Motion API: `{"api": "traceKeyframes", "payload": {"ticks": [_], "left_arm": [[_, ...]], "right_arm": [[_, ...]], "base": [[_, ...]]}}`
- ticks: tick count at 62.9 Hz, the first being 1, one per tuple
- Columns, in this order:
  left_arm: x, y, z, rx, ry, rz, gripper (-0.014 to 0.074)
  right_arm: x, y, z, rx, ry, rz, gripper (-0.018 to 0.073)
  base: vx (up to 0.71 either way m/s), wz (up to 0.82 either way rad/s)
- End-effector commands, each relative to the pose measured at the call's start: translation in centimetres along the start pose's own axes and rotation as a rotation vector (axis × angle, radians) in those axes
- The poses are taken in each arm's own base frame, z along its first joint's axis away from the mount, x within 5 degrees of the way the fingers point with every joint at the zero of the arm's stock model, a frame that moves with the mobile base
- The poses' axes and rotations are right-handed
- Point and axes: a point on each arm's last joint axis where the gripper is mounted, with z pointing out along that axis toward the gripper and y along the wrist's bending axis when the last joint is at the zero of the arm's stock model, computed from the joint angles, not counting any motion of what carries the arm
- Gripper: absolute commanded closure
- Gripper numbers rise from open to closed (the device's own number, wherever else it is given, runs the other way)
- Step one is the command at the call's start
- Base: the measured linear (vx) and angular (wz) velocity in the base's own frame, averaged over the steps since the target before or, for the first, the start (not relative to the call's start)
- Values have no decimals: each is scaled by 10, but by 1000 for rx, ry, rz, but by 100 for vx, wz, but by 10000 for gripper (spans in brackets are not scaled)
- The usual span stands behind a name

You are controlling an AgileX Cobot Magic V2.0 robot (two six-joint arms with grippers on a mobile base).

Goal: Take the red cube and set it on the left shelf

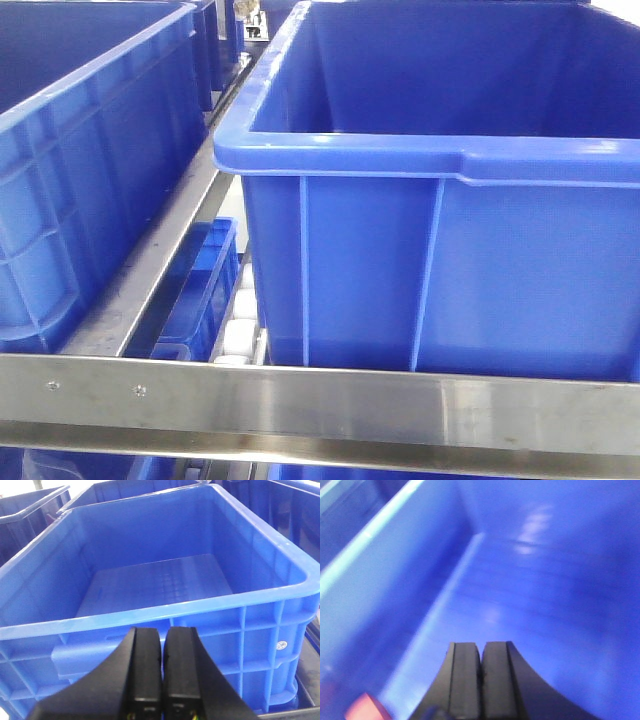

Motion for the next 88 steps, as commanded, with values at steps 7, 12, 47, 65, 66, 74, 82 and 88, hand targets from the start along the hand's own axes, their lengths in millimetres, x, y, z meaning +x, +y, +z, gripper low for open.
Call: {"api": "traceKeyframes", "payload": {"ticks": [7, 12, 47, 65, 66, 74, 82, 88], "left_arm": [[0, 0, 1, -10, -55, -8, 495], [0, 0, 1, -10, -55, -8, 495], [0, 0, 1, -10, -55, -8, 495], [0, 0, 1, -10, -55, -8, 495], [0, 0, 1, -10, -55, -8, 495], [0, 0, 1, -10, -55, -8, 495], [0, 0, 1, -10, -55, -8, 495], [0, 0, 1, -10, -55, -8, 495]], "right_arm": [[11, -16, -41, 94, -208, -1, 533], [17, -19, -50, 119, -230, 2, 533], [21, -19, -57, 125, -246, 2, 533], [40, -18, -75, 140, -278, -75, 533], [43, -19, -76, 143, -282, -78, 533], [81, -24, -84, 194, -334, -78, 533], [117, -28, -87, 248, -372, -75, 533], [136, -30, -89, 278, -390, -74, 533]], "base": [[0, 0], [0, 0], [0, 0], [0, 0], [0, 0], [0, 0], [0, 0], [0, 0]]}}
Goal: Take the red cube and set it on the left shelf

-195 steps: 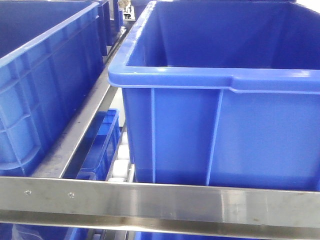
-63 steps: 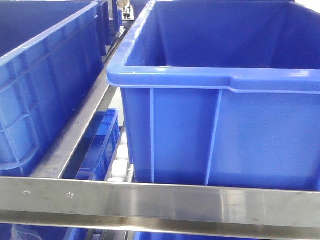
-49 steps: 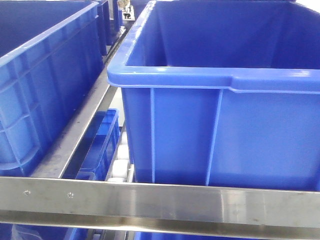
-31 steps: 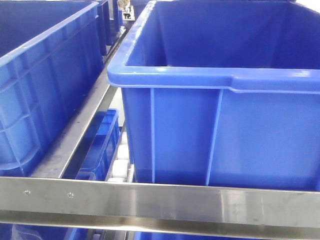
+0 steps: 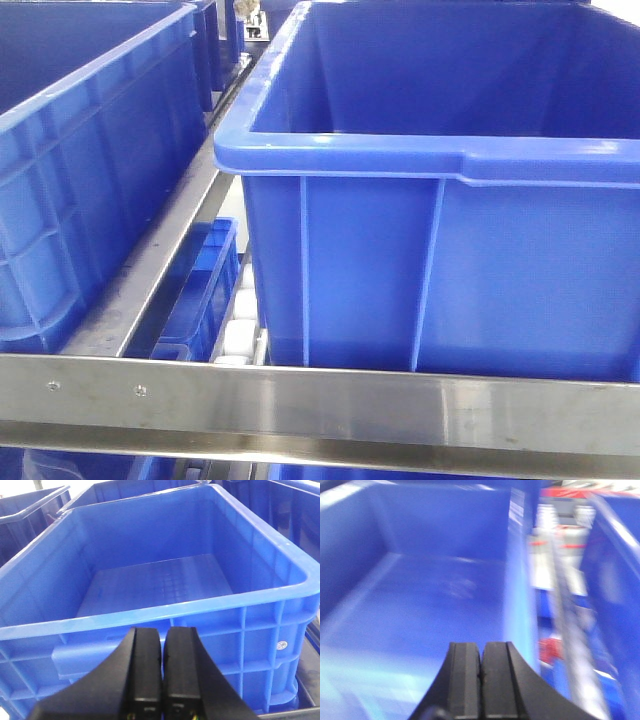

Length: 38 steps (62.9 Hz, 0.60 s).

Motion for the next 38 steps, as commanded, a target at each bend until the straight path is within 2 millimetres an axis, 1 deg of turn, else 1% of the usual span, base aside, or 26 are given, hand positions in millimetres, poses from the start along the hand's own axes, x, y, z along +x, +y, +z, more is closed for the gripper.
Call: {"api": "traceKeyframes", "payload": {"ticks": [1, 8, 38], "left_arm": [[0, 0, 1, -10, -55, -8, 495], [0, 0, 1, -10, -55, -8, 495], [0, 0, 1, -10, -55, -8, 495]], "right_arm": [[-3, -2, -5, 27, -140, -26, 533], [-1, -2, -12, 40, -152, -27, 533], [-1, -2, -12, 39, -152, -28, 533]], "base": [[0, 0], [0, 0], [0, 0]]}}
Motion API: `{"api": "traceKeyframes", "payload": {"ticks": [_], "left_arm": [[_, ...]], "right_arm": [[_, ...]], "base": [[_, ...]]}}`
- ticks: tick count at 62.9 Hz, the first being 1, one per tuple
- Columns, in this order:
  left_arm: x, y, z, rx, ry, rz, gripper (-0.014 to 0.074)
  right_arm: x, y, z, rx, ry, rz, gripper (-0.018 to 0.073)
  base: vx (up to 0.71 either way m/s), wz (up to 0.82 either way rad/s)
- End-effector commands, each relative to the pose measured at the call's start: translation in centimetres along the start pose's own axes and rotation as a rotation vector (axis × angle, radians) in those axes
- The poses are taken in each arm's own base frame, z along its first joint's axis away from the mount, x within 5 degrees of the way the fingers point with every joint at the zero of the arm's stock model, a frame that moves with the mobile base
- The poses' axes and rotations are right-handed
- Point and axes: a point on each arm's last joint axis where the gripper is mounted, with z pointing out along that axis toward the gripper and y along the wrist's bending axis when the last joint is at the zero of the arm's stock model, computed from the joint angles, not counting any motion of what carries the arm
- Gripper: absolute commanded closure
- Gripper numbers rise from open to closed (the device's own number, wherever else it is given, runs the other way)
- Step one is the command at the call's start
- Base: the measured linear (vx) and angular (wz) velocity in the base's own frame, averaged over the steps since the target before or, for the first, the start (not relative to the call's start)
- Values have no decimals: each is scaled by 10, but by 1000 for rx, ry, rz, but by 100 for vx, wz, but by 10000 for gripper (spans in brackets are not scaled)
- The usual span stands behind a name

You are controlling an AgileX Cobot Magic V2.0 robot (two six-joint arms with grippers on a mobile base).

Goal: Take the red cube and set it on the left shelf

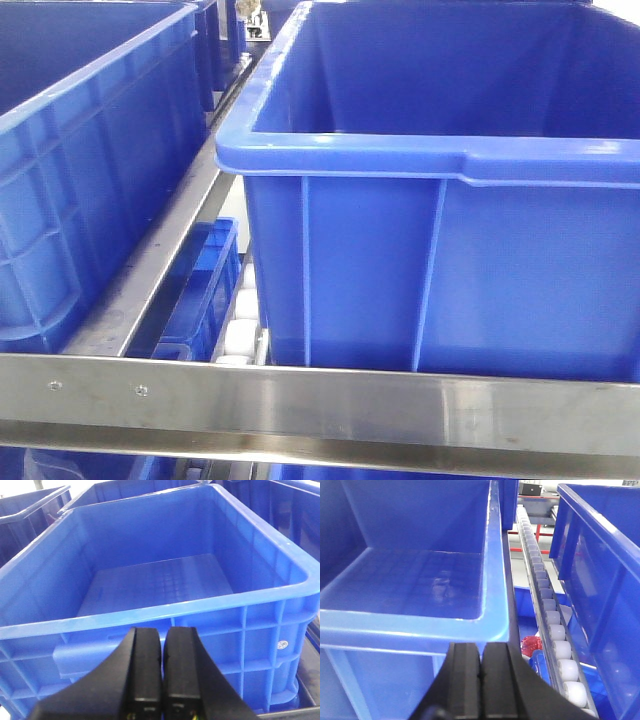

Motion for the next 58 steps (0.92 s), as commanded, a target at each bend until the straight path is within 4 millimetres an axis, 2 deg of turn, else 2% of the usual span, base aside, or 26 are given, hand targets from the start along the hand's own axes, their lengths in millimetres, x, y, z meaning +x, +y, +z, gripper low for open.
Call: {"api": "traceKeyframes", "payload": {"ticks": [1, 15, 58], "left_arm": [[0, 0, 1, -10, -55, -8, 495], [0, 0, 1, -10, -55, -8, 495], [0, 0, 1, -10, -55, -8, 495]], "right_arm": [[-18, 0, -3, 4, -134, -19, 533], [-19, 1, -4, -1, -147, -81, 533], [-18, 1, -4, -2, -145, -54, 533]], "base": [[0, 0], [1, 5], [0, -2]]}}
